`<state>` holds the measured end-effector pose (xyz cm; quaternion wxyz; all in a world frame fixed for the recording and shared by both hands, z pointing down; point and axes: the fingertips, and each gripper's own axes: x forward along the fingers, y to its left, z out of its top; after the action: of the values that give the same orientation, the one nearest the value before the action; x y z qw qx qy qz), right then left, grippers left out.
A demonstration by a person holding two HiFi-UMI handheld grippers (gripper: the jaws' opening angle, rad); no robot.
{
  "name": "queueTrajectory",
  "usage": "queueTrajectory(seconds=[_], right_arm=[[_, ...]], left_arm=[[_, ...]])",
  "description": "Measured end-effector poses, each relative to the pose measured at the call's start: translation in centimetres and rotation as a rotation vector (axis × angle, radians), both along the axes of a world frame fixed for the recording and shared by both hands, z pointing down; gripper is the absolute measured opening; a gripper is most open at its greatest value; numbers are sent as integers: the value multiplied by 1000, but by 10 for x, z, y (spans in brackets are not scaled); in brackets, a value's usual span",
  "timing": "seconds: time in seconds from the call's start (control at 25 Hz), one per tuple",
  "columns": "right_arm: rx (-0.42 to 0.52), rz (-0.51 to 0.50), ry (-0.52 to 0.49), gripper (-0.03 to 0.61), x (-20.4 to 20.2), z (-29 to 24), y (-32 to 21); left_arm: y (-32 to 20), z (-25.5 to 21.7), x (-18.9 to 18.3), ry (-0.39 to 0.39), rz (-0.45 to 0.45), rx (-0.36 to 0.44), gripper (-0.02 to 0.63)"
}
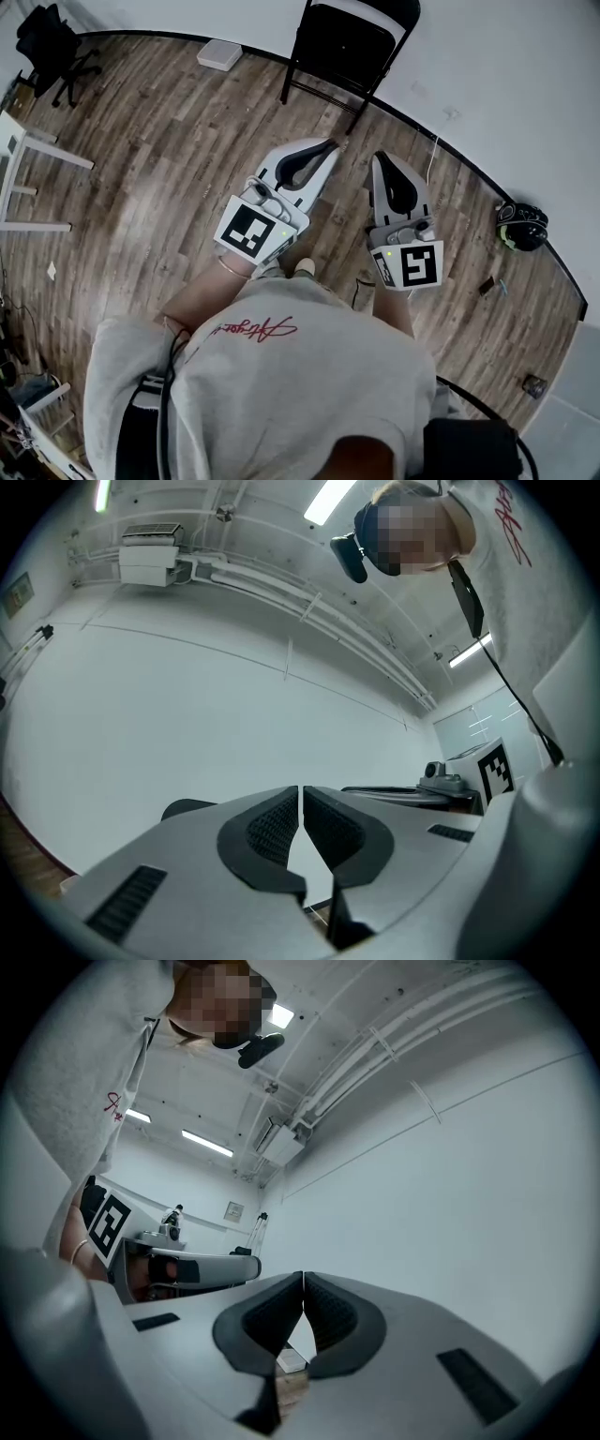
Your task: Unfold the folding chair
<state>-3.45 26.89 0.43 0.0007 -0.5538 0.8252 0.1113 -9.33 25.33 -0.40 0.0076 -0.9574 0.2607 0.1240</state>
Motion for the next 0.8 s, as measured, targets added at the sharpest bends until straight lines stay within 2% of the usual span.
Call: queueTrajectory(seconds=[0.16,0.48,0.6,0.8], right_arm=[[2,5,28,17,5,1,6],[12,3,6,18,41,-1,-1],[20,17,45,18,52,1,-17],[2,25,46,18,67,15,-49]], left_arm=[[1,2,5,6,-3,-13,28],[-4,6,35,-2,-25,-9,28],[-16,9,44,-3,-44,-15,28],[-47,28,60,-36,-34,-37,28]])
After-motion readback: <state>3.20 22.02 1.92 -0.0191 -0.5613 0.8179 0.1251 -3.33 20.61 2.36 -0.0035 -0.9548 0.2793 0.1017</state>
